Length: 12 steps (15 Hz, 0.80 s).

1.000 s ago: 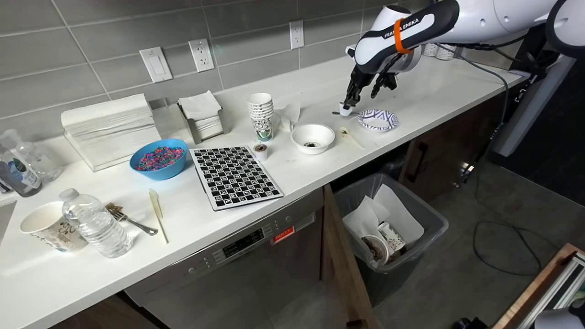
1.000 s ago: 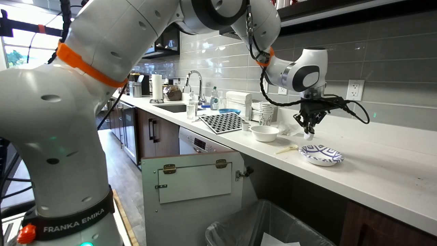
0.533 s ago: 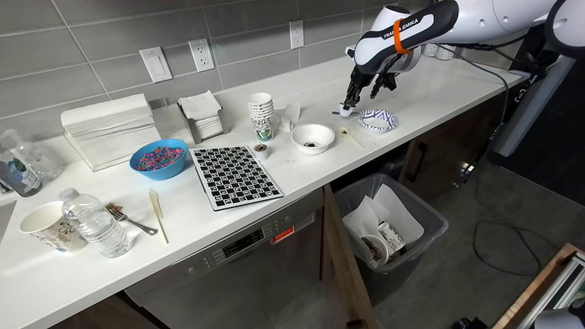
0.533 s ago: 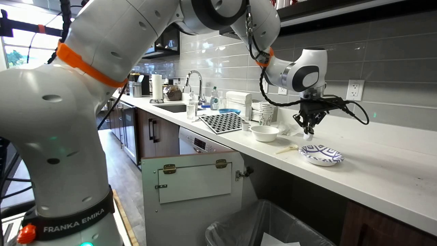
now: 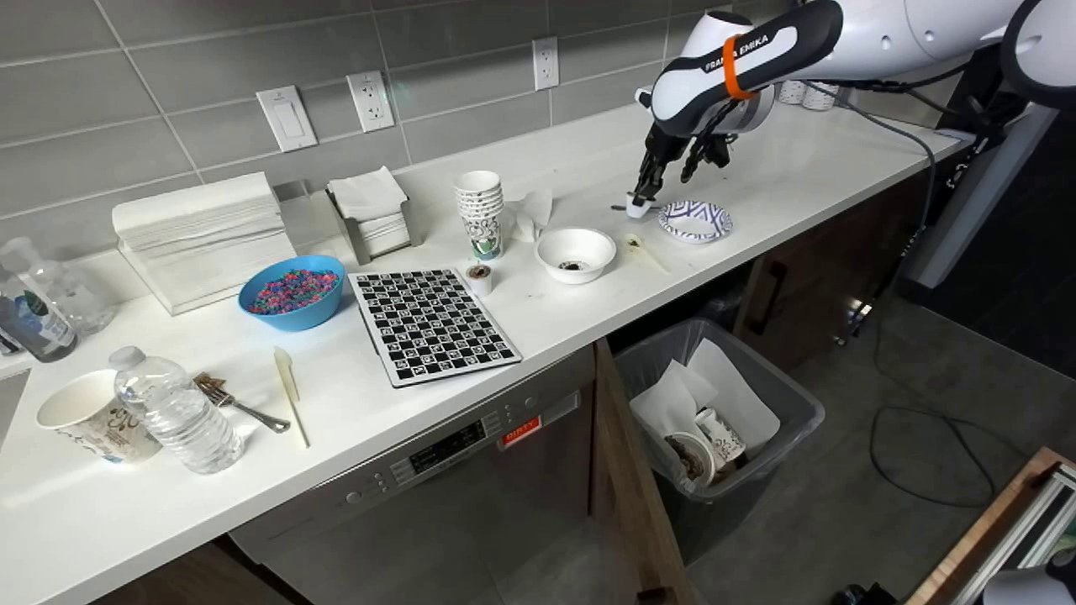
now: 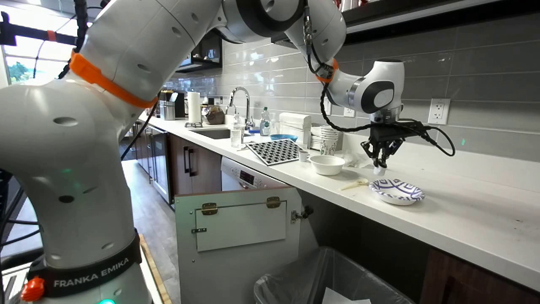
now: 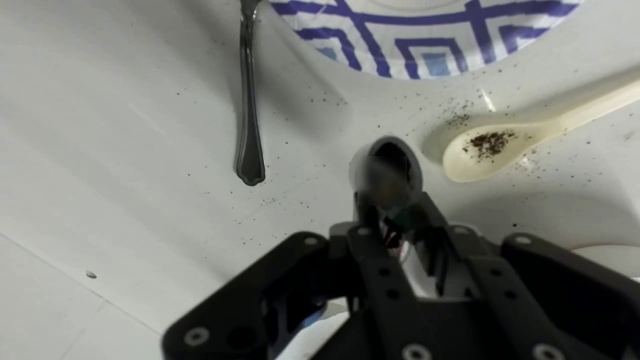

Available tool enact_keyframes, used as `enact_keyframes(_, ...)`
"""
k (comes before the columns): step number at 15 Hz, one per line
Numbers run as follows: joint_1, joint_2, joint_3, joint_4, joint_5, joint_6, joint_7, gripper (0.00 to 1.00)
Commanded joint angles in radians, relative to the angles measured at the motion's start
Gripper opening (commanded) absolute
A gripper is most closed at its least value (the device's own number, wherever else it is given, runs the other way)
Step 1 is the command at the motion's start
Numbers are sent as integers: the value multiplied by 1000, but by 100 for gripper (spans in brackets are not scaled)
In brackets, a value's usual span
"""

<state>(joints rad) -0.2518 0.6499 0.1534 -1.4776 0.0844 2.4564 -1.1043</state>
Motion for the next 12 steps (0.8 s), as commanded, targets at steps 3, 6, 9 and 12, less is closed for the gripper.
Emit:
enact_keyframes(3,16,-1,-19,17,7,-45,26,72)
enact_keyframes(6,16,-1,-19,19,8,-48,30,94)
enact_keyframes(9,15,-6,-15,9,21,-20,50,100)
enact_keyframes(12,30,-16,-27,-15,51,22,158,100)
